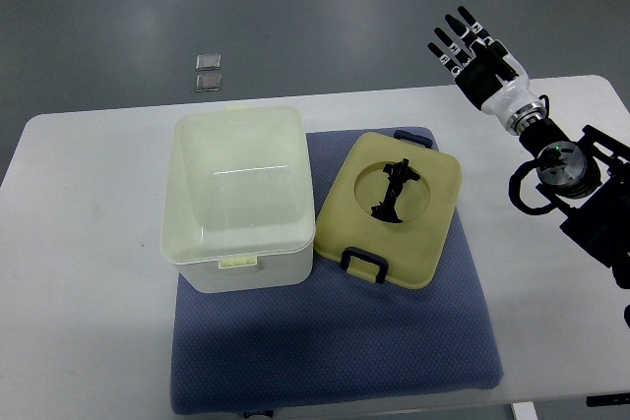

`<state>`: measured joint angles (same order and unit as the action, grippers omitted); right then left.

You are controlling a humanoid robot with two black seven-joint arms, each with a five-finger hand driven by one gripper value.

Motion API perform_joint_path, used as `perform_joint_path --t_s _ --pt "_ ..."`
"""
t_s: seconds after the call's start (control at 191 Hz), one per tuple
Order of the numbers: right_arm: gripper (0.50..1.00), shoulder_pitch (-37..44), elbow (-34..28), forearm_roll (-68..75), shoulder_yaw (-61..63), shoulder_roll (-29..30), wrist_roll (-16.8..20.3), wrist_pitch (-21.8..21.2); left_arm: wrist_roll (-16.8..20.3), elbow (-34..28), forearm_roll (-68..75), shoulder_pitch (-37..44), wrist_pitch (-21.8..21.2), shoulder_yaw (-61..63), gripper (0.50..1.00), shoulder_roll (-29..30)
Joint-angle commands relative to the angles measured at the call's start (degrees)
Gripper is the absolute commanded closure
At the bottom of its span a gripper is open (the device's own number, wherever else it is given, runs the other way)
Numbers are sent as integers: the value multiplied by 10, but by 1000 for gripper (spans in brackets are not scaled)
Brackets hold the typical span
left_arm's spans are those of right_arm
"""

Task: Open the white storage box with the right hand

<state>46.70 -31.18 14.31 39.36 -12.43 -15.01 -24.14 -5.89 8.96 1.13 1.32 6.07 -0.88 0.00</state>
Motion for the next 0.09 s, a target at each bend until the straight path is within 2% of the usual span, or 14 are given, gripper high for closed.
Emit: perform_joint_path --t_s 0.0,0.089 --pt "570 -6 2 -1 0 2 -5 0 0 0 0 0 0 0 500 0" --pt "570 -7 2 -1 0 9 -5 0 0 0 0 0 0 0 500 0"
